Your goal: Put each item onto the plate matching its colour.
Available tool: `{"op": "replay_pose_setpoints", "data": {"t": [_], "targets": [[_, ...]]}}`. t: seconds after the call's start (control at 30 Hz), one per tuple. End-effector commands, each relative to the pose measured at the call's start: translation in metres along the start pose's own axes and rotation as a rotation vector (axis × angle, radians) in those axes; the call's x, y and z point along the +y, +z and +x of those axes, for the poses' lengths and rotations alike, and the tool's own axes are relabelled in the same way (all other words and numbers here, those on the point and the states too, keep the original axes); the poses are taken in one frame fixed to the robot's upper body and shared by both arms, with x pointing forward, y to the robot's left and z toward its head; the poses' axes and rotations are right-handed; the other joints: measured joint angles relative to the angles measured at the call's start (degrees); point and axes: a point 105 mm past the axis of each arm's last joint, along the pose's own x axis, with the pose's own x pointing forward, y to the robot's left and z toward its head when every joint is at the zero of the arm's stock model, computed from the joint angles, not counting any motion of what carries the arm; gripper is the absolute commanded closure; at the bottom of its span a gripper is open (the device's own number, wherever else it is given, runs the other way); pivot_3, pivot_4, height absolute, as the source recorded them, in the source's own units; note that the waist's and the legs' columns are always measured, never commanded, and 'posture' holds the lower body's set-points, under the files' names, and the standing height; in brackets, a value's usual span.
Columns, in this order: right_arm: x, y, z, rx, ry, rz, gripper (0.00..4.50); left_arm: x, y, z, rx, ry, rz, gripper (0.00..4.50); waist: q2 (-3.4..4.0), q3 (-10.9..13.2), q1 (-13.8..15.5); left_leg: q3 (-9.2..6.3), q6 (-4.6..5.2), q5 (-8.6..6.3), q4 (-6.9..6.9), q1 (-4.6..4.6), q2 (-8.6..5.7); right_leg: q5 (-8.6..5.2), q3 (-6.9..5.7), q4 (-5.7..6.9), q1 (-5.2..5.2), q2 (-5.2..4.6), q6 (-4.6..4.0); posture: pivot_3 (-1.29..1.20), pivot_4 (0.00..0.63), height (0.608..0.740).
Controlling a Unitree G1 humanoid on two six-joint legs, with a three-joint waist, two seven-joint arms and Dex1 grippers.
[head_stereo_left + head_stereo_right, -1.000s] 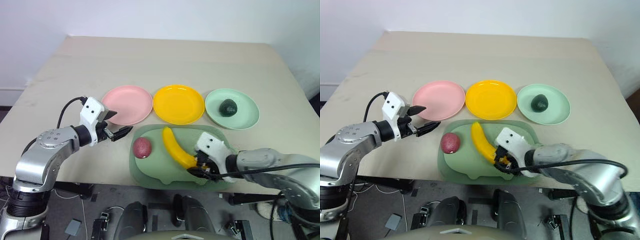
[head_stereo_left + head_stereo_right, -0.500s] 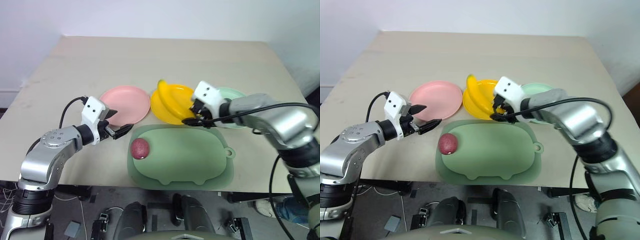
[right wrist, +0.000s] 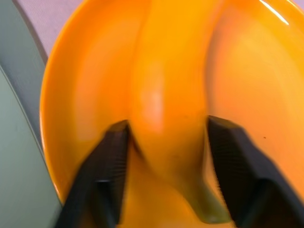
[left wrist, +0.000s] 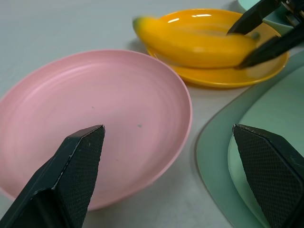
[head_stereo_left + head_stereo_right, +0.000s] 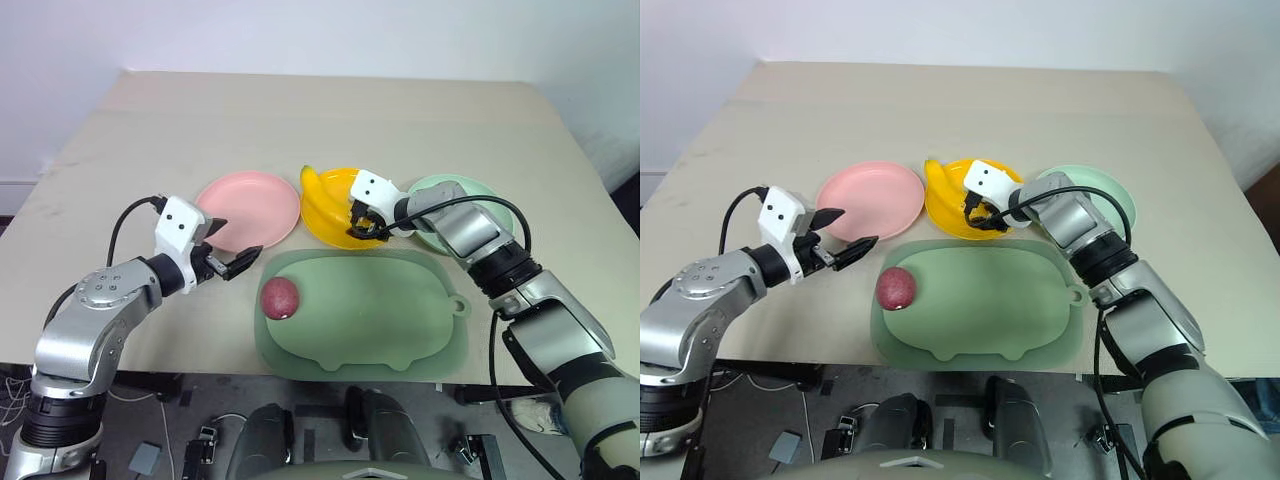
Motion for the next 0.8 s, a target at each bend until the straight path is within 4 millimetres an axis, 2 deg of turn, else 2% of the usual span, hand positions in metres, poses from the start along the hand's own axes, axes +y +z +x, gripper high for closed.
{"op": "replay_pose_setpoints", "data": {"t": [0.03, 0.1, 0.23, 0.4, 0.53, 0.67, 0.8], "targets": [[-0.011, 0.019, -0.01, -0.071, -0.031, -0.019, 0.6, 0.0, 0.015, -0.006, -0.053, 0.007, 0.037, 0.0, 0.0, 0.0, 0.0, 0.0, 0.0, 0.0, 0.0, 0.01, 0.0, 0.0, 0.0, 0.01, 0.0, 0.0, 0.0, 0.0, 0.15, 0.74], [-0.015, 0.032, -0.019, -0.143, -0.049, -0.014, 0.03, 0.001, 0.019, -0.007, -0.059, -0.007, 0.035, 0.0, 0.04, 0.0, 0.0, 0.0, -0.02, 0.01, 0.0, 0.02, 0.0, 0.0, 0.0, 0.03, 0.0, 0.0, 0.0, 0.0, 0.15, 0.74], [-0.021, 0.051, -0.037, -0.257, -0.066, 0.038, 0.03, -0.005, 0.033, -0.013, -0.091, -0.115, -0.037, 0.0, 0.05, 0.0, 0.0, -0.01, -0.06, 0.03, 0.0, 0.03, 0.0, 0.0, -0.01, 0.05, 0.01, 0.01, -0.01, 0.0, 0.15, 0.74], [-0.023, 0.059, -0.058, -0.34, -0.092, 0.06, 0.03, -0.017, 0.045, -0.037, -0.022, -0.326, -0.047, 0.0, 0.09, 0.1, -0.1, -0.01, -0.08, 0.04, 0.0, 0.06, 0.0, 0.0, 0.0, 0.04, 0.02, 0.04, -0.01, 0.0, 0.15, 0.74], [-0.022, 0.062, -0.059, -0.364, -0.112, 0.102, 0.03, -0.011, 0.043, -0.045, 0.068, -0.394, 0.038, 0.0, 0.12, 0.1, -0.1, -0.01, -0.1, 0.05, 0.0, 0.05, -0.02, 0.0, -0.01, 0.03, 0.03, 0.05, -0.01, 0.0, 0.15, 0.74], [-0.018, 0.058, -0.056, -0.374, -0.121, 0.138, 0.03, -0.02, 0.045, -0.056, 0.189, -0.626, 0.196, 0.0, 0.15, 0.1, 0.0, -0.02, -0.12, 0.06, -0.01, 0.04, -0.03, -0.02, -0.02, 0.04, 0.01, 0.13, -0.03, 0.0, 0.15, 0.74], [-0.007, 0.06, -0.051, -0.402, -0.114, 0.171, 0.03, -0.017, 0.039, -0.045, 0.274, -0.775, 0.331, 0.0, 0.25, 0.2, 0.1, 0.05, -0.13, 0.07, -0.01, 0.02, -0.07, -0.02, -0.06, 0.03, 0.05, 0.17, -0.04, 0.0, 0.15, 0.74]]}}
